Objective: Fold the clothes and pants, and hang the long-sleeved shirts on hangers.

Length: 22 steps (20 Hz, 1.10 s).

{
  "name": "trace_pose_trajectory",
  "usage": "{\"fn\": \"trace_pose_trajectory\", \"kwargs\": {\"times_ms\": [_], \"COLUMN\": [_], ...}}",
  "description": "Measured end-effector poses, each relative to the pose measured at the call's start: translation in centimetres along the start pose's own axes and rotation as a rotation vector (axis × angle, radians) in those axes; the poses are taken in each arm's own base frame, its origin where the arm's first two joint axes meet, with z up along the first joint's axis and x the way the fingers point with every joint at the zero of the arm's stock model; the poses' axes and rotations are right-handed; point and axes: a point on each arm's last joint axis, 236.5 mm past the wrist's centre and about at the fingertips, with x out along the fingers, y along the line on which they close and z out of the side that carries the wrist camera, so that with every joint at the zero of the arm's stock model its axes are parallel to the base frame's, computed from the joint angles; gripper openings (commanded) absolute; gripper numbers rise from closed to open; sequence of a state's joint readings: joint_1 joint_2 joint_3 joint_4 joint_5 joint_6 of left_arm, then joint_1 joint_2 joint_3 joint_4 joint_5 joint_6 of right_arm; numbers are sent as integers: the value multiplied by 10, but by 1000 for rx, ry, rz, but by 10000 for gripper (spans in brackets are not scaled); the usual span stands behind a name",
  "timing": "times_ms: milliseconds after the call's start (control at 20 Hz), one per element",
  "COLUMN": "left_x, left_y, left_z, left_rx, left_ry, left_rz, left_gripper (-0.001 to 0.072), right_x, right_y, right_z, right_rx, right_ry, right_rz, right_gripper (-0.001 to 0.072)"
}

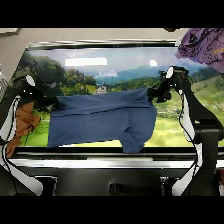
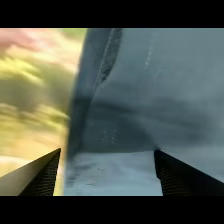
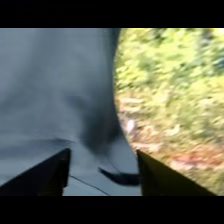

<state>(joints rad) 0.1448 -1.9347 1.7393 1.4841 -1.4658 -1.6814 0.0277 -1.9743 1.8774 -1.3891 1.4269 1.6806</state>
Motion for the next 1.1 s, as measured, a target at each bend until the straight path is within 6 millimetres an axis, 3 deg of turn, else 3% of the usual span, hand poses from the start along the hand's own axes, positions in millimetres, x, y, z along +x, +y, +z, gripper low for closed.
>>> {"fn": "trace_pose_trajectory", "kwargs": {"times_ms": [150, 300, 400, 500, 650, 850, 950, 1100], "left_x": [-42, -85, -106, -115, -109, -88, -79, -70], "left_y": [10, 34, 49, 71, 94, 98, 98, 97], "left_z": [7, 5, -9, -36, -92, -155, -173, -187], "left_rx": [-3, -46, -87, -141, -225, -284, -297, -305], "left_ry": [-62, -130, -149, -140, -106, -80, -70, -62], "left_rz": [27, 41, 25, 25, 3, -22, -25, -30], "left_gripper": [672, 671, 670, 670, 670, 670, 670, 670], "right_x": [-35, -79, -99, -104, -85, -45, -25, 1], "right_y": [8, -3, -19, -32, -34, -4, 12, 30], "right_z": [-1, -8, -28, -64, -135, -216, -244, -270], "right_rx": [-39, -35, 0, 53, 142, 229, 262, 275], "right_ry": [-42, -93, -90, -60, -1, 54, 76, 92], "right_rz": [39, 95, 160, 239, 335, 451, 490, 504], "right_gripper": [502, 500, 499, 479, 481, 481, 481, 479]}}
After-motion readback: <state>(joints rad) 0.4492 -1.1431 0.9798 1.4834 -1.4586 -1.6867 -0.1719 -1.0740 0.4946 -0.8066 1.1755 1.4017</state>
